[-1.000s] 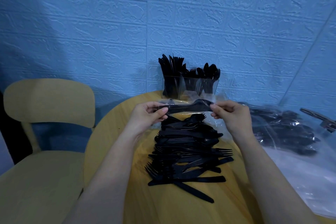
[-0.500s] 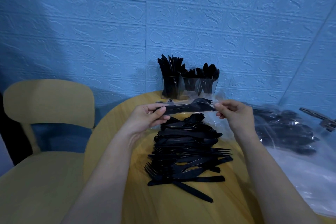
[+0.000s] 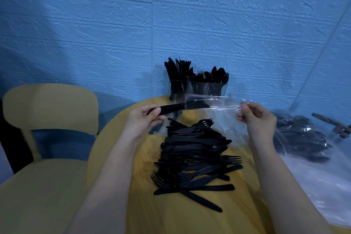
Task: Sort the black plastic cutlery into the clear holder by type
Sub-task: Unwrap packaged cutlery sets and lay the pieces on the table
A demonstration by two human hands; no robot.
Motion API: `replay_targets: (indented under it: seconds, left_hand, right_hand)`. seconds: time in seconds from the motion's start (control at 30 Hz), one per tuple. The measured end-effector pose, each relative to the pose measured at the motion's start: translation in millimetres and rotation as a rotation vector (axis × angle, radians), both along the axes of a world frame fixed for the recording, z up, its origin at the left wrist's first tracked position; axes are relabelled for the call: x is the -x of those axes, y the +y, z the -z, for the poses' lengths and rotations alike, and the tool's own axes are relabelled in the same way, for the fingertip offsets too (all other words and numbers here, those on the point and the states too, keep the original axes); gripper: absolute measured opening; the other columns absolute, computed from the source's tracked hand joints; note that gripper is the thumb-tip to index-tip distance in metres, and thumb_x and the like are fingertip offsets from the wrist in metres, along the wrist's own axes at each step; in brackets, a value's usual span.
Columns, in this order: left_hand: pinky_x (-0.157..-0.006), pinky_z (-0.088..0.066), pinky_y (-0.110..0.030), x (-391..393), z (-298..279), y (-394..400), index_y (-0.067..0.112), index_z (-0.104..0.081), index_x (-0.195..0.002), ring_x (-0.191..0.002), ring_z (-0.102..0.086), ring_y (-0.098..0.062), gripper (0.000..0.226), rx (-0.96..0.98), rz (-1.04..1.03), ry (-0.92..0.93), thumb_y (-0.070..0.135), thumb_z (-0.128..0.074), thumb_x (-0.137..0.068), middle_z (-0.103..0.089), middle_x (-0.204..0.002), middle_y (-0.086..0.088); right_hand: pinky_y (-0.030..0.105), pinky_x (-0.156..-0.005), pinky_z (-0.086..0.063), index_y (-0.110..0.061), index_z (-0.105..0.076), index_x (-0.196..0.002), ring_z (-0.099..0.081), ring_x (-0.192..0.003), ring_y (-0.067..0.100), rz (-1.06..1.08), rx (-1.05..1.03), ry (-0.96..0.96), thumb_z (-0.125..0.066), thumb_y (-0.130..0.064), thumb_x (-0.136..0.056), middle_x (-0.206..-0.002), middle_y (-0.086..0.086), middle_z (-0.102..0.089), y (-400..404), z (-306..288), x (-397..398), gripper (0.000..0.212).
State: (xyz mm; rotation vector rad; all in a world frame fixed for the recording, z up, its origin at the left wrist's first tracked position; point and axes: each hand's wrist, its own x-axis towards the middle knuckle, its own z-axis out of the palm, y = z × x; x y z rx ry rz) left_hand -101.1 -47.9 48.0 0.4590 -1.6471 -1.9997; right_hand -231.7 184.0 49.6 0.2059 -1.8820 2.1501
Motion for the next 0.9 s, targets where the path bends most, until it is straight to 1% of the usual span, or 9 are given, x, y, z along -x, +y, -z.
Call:
replay_targets:
  seconds: [0.17,0.23,0.3,0.4,0.47,0.57,0.67,0.77,0.9]
  left_hand:
    - [-0.066,-0.056,-0.015,-2.5,5.4,-13.6,0.015,-0.065,-0.088,-0.063,-0.069,-0.006,0.013,0.058,-0.182,0.034,0.003,-0.059,-0.09,-0.067,-0.083,-0.009]
    - [-0.066,-0.056,-0.015,-0.1,7.0,-12.6,0.012,-0.066,-0.093,-0.063,-0.069,-0.006,0.01,0.099,-0.157,-0.001,0.005,-0.059,-0.091,-0.067,-0.082,-0.008]
    - [-0.068,-0.056,-0.015,3.1,6.3,-6.5,0.007,-0.066,-0.104,-0.064,-0.068,-0.005,0.015,0.16,-0.08,-0.053,0.006,-0.06,-0.091,-0.068,-0.083,-0.005]
    - [-0.062,-0.047,-0.005,6.8,3.8,5.8,0.013,-0.07,-0.103,-0.065,-0.06,0.0,0.015,0.361,0.018,-0.131,0.013,-0.062,-0.09,-0.066,-0.079,0.006]
    - [-0.059,-0.041,-0.007,7.5,4.3,11.6,0.022,-0.071,-0.097,-0.064,-0.055,0.006,0.013,0.472,0.097,-0.167,0.017,-0.065,-0.088,-0.064,-0.075,0.014]
    - [-0.067,-0.042,-0.006,7.0,8.4,12.3,0.028,-0.072,-0.091,-0.086,-0.059,0.001,0.01,0.562,0.185,-0.221,0.02,-0.067,-0.086,-0.069,-0.091,0.013]
    - [-0.067,-0.041,-0.011,7.4,11.4,10.5,0.031,-0.071,-0.087,-0.078,-0.056,-0.007,0.009,0.642,0.215,-0.273,0.023,-0.07,-0.084,-0.068,-0.089,0.006]
    - [-0.06,-0.034,-0.019,7.7,15.7,7.3,0.037,-0.069,-0.082,-0.061,-0.042,-0.007,0.01,0.748,0.293,-0.339,0.028,-0.073,-0.081,-0.057,-0.077,0.0]
    - [-0.069,-0.046,-0.019,6.3,14.0,1.6,0.035,-0.072,-0.09,-0.075,-0.056,-0.009,0.012,0.677,0.284,-0.305,0.041,-0.068,-0.08,-0.068,-0.094,0.005]
  right_hand:
    - [0.019,-0.068,-0.054,-0.003,-0.066,-0.11,-0.066,-0.063,0.006,0.157,0.288,0.045,-0.062,-0.002,-0.089,-0.076,0.0,-0.069,7.2,-7.1,0.2,0.022]
    - [0.017,-0.071,-0.053,-0.008,-0.067,-0.112,-0.068,-0.07,0.005,0.175,0.295,0.099,-0.063,-0.005,-0.089,-0.089,0.002,-0.07,5.1,-7.7,-1.9,0.023]
    - [0.015,-0.075,-0.051,-0.01,-0.068,-0.112,-0.068,-0.078,0.001,0.201,0.232,0.143,-0.066,-0.008,-0.088,-0.091,-0.008,-0.072,3.5,-5.7,-3.0,0.024]
    - [0.02,-0.089,-0.051,-0.011,-0.068,-0.109,-0.066,-0.096,0.006,0.254,0.088,0.295,-0.065,-0.003,-0.087,-0.099,0.001,-0.072,4.4,-1.2,-5.8,0.024]
    - [0.019,-0.095,-0.047,-0.014,-0.066,-0.11,-0.064,-0.102,0.003,0.229,-0.066,0.395,-0.062,0.0,-0.088,-0.11,0.003,-0.068,5.2,2.1,-6.8,0.026]
    - [0.018,-0.103,-0.039,-0.013,-0.069,-0.111,-0.061,-0.111,0.009,0.102,-0.45,0.412,-0.06,0.0,-0.09,-0.115,-0.002,-0.065,3.3,8.3,-6.4,0.026]
    - [0.024,-0.109,-0.031,-0.008,-0.068,-0.116,-0.053,-0.122,0.022,-0.012,-0.818,0.39,-0.052,0.0,-0.093,-0.122,0.005,-0.064,0.1,16.1,-6.3,0.029]
    - [0.029,-0.117,-0.014,-0.01,-0.066,-0.117,-0.051,-0.121,0.02,-0.055,-1.006,0.337,-0.049,-0.005,-0.092,-0.123,0.005,-0.064,0.0,18.4,-5.4,0.032]
    - [0.029,-0.117,-0.007,-0.014,-0.07,-0.109,-0.054,-0.116,0.013,-0.076,-1.076,0.327,-0.051,-0.015,-0.09,-0.118,-0.001,-0.066,-1.2,18.9,-2.5,0.027]
